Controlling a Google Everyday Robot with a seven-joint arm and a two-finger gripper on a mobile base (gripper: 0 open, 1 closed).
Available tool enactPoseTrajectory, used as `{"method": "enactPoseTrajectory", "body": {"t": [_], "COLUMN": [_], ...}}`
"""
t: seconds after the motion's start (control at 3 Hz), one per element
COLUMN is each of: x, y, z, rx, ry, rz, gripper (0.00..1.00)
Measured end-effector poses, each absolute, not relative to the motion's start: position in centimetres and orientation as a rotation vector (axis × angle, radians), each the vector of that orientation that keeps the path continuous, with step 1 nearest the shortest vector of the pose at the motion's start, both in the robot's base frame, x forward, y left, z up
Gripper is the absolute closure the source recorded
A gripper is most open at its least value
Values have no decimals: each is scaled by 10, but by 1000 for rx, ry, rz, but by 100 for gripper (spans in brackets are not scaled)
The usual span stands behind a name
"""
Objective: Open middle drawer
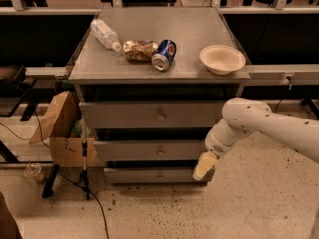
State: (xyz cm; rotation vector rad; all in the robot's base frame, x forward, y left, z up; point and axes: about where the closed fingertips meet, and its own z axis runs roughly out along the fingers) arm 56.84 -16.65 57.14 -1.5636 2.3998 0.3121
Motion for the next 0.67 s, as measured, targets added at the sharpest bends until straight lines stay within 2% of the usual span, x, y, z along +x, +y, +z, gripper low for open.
{"method": "enactPoseTrajectory", "body": {"t": [0.67], "x": [562], "y": [-163], "z": [559], "rx": [-1573], "ry": [2413], "rz": [340], "gripper": [0]}}
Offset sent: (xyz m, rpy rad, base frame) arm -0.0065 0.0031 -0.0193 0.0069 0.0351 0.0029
